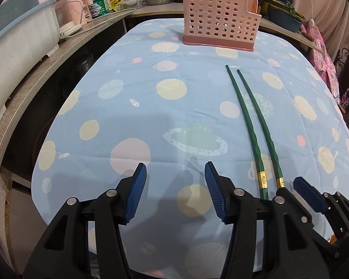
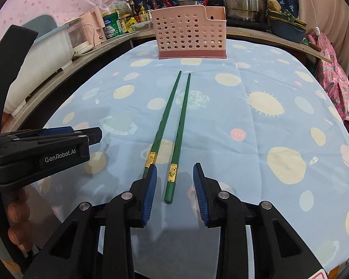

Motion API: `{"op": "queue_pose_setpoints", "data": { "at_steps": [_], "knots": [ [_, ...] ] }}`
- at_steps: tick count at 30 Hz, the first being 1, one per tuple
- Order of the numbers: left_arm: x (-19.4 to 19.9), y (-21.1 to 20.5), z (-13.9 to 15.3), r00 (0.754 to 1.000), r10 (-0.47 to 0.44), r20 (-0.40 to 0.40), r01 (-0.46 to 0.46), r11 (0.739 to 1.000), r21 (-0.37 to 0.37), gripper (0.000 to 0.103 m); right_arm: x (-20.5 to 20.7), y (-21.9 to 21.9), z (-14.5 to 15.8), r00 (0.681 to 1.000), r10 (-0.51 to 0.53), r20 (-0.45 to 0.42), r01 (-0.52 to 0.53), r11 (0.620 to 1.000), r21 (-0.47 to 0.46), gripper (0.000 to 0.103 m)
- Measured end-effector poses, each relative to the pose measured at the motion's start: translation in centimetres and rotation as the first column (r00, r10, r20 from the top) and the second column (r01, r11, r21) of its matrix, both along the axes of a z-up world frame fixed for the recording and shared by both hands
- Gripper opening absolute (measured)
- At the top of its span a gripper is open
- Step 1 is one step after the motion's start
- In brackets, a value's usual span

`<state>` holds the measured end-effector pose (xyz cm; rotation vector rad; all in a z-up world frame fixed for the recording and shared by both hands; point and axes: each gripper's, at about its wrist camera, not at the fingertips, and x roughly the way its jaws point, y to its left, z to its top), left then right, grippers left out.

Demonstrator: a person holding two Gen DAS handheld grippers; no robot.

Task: Organize utensils
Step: 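Close the right tool on a green chopstick while the left tool grasps the other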

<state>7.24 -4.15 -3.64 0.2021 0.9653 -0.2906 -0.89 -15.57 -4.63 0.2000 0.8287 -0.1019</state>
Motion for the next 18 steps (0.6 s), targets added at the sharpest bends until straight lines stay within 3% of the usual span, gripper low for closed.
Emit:
{"op": "queue_pose_setpoints", "data": {
  "at_steps": [7, 10, 18],
  "knots": [
    [-0.1, -0.2, -0.4, 1.000, -0.008, -0.012, 0.008, 1.000, 0.002, 0.050, 0.3, 0.2, -0.7, 1.000, 0.000, -0.018, 0.000, 1.000, -0.008, 0.016],
    [-0.1, -0.4, -0.4, 1.000, -0.014, -0.015, 0.014, 1.000, 0.002, 0.056, 0.3, 0.0, -0.9, 1.000, -0.011, -0.020, 0.010, 1.000, -0.027, 0.008],
    [-0.9, -1.7, -0.4, 0.998, -0.057, -0.022, 0.056, 0.998, -0.016, 0.063, -0.4, -2.0, -0.6, 0.997, -0.074, -0.012, 0.074, 0.997, -0.013, 0.007]
  ]
}}
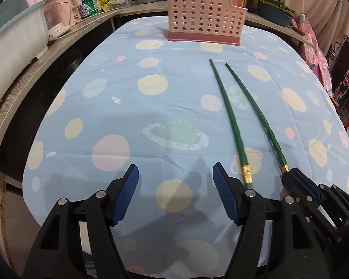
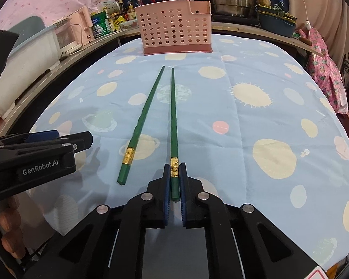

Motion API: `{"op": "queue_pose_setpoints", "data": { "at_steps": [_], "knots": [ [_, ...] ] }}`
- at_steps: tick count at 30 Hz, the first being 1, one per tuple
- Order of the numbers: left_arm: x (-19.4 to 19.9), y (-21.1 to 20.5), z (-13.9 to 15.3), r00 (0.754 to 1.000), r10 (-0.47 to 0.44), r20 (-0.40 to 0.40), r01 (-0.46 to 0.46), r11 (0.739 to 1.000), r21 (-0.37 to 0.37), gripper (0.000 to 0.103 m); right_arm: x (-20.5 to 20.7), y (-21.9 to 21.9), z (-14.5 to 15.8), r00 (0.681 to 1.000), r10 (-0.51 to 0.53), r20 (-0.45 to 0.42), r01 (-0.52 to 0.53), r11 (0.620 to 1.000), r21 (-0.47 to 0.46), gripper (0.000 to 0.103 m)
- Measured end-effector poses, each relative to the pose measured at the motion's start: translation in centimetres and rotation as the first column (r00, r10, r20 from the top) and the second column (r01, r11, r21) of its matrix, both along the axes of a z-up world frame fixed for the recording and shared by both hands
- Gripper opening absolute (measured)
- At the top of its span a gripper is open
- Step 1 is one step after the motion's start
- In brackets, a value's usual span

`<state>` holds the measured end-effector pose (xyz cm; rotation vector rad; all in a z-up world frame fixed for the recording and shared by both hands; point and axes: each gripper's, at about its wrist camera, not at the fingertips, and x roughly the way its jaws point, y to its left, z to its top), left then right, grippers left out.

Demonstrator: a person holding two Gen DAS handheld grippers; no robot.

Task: Organize utensils
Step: 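Close the right tool on a green chopstick while the left tool grasps the other, then lift both green chopsticks and carry them above the pink basket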

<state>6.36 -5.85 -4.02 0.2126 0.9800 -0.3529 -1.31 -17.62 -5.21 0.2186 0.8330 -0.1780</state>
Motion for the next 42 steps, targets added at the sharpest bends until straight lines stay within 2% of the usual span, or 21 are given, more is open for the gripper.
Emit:
{"op": "queue_pose_setpoints", "data": {
  "at_steps": [6, 12, 16, 21, 28, 35, 42],
  "knots": [
    [-0.9, -2.1, -0.2, 0.998, -0.056, -0.026, 0.055, 0.998, -0.034, 0.066, -0.7, -1.3, 0.0, 0.999, -0.033, 0.000, 0.033, 0.999, 0.016, 0.007],
    [-1.0, -3.7, -1.5, 0.996, -0.078, -0.046, 0.077, 0.997, -0.021, 0.066, -0.9, -1.9, 0.0, 0.999, -0.045, 0.002, 0.045, 0.998, 0.038, 0.007],
    [-1.2, -3.9, -1.7, 0.997, -0.077, -0.027, 0.077, 0.997, -0.005, 0.065, -1.1, -1.9, -0.2, 0.999, -0.045, 0.001, 0.045, 0.998, 0.045, 0.007],
    [-1.3, -3.7, -1.5, 0.997, -0.077, -0.015, 0.077, 0.997, 0.005, 0.048, -1.1, -1.9, -0.4, 0.999, -0.043, 0.002, 0.043, 0.998, 0.047, 0.007],
    [-1.4, -3.3, -1.4, 0.995, -0.092, -0.027, 0.092, 0.996, -0.010, 0.007, -1.1, -1.8, -0.4, 0.999, -0.042, 0.002, 0.042, 0.998, 0.048, 0.007],
    [-1.6, -2.7, -1.0, 0.993, -0.099, -0.062, 0.096, 0.994, -0.051, 0.007, -1.2, -1.6, -0.2, 0.999, -0.037, 0.008, 0.037, 0.998, 0.050, 0.007],
    [-1.9, -1.8, 1.1, 0.995, -0.091, -0.036, 0.088, 0.992, -0.090, 0.007, -1.6, -1.4, 1.2, 0.999, -0.031, 0.036, 0.029, 0.998, 0.059, 0.007]
  ]
}}
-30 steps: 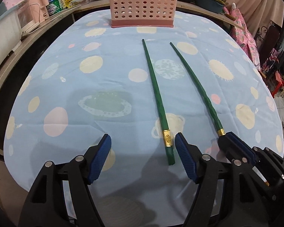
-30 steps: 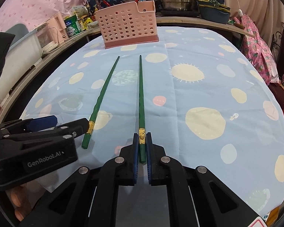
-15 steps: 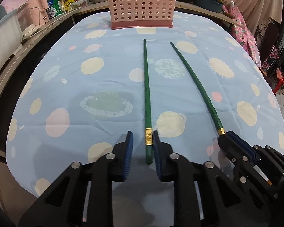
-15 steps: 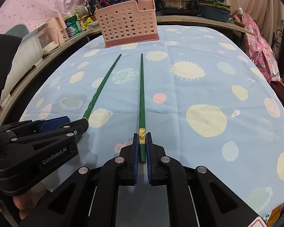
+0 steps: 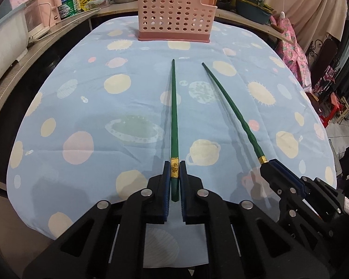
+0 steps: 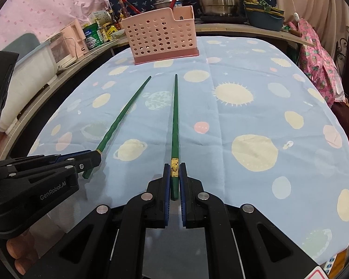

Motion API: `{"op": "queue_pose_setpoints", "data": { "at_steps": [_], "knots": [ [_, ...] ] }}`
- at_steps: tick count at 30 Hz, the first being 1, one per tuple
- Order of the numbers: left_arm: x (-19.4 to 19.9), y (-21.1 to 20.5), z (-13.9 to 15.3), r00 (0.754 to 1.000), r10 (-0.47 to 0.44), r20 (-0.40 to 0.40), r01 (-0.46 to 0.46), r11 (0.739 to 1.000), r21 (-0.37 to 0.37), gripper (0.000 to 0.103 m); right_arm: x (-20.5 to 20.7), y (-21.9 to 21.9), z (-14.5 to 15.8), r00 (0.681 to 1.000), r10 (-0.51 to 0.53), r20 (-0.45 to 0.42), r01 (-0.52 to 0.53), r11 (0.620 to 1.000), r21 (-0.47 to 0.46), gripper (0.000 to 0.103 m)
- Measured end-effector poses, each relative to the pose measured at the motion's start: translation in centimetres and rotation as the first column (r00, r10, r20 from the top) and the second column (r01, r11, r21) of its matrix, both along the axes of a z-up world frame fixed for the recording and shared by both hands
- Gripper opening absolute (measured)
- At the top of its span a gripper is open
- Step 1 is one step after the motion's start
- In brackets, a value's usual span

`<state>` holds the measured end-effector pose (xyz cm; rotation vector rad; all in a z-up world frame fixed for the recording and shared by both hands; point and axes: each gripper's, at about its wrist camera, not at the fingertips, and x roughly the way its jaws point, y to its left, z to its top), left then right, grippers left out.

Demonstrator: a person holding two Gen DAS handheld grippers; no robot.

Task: Organize utensils
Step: 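Lift both green chopsticks and carry them above the pink basket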

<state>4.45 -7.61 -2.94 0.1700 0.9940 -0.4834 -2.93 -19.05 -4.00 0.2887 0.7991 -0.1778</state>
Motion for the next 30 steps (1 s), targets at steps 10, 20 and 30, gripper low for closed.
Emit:
{"op": "queue_pose_setpoints", "data": {
  "at_steps": [10, 20, 30],
  "knots": [
    [0.5, 1.7, 5.0, 0.997, 0.040, 0.063, -0.035, 0.996, -0.082, 0.007, -0.5, -0.6, 4.4, 0.995, -0.002, 0.096, 0.002, 1.000, -0.004, 0.007],
    [2.4, 2.3, 11.7, 0.977, 0.086, 0.194, -0.056, 0.986, -0.156, 0.007, 0.8, -2.7, 11.4, 0.969, -0.007, 0.248, 0.014, 1.000, -0.025, 0.007],
    [6.3, 1.5, 15.9, 0.959, 0.116, 0.259, -0.061, 0.975, -0.213, 0.007, 4.2, -4.8, 16.1, 0.939, -0.002, 0.345, 0.014, 0.999, -0.031, 0.007]
  ]
}}
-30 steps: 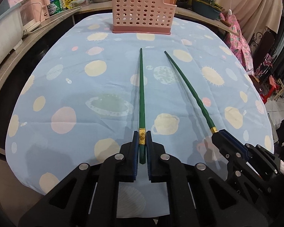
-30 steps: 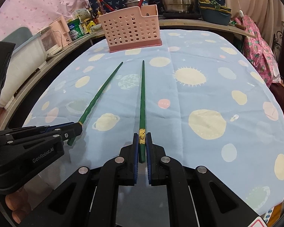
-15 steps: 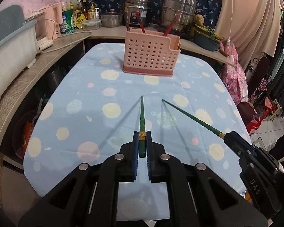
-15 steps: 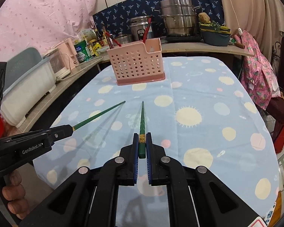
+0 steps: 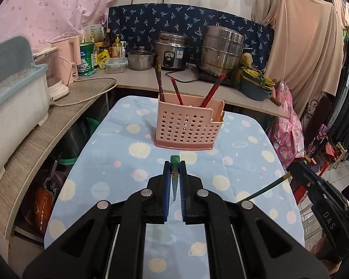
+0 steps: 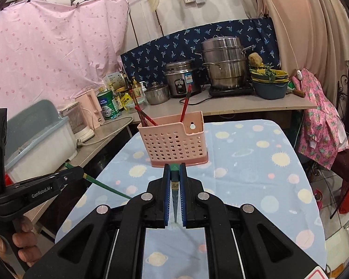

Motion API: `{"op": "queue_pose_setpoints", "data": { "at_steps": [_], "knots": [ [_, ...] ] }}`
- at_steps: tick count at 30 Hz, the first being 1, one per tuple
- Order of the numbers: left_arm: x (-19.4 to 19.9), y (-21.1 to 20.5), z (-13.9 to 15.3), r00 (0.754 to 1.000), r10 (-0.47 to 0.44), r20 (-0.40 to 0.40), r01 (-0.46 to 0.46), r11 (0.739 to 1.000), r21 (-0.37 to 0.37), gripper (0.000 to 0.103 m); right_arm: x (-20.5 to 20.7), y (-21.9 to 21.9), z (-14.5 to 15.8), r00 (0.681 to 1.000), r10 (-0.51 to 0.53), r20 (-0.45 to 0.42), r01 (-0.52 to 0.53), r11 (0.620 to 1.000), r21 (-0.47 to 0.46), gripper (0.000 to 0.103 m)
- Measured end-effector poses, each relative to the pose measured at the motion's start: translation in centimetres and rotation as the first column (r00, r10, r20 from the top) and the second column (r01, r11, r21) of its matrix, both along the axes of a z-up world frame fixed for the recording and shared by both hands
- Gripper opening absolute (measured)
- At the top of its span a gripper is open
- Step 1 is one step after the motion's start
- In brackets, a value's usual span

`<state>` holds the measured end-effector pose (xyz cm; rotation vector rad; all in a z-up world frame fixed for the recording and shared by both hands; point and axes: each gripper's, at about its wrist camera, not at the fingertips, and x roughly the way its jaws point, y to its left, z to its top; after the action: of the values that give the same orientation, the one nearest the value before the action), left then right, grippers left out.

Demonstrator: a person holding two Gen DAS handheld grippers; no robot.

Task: Organize utensils
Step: 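Lift both green chopsticks and carry them above the pink basket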

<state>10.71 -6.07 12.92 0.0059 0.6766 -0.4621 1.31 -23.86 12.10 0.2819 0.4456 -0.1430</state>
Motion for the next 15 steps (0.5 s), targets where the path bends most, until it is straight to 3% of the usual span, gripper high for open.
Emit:
{"op": "queue_pose_setpoints", "data": {
  "at_steps": [8, 15],
  "knots": [
    [3.5, -1.0, 1.0, 1.000, -0.003, -0.014, 0.003, 1.000, -0.001, 0.007, 3.0, -1.0, 0.5, 1.000, 0.009, -0.013, -0.009, 1.000, 0.006, 0.007],
    [6.8, -1.5, 4.3, 1.000, 0.006, 0.017, -0.005, 0.999, -0.034, 0.007, 6.0, -1.9, 2.9, 0.999, 0.027, 0.020, -0.027, 1.000, -0.002, 0.007]
  ]
}}
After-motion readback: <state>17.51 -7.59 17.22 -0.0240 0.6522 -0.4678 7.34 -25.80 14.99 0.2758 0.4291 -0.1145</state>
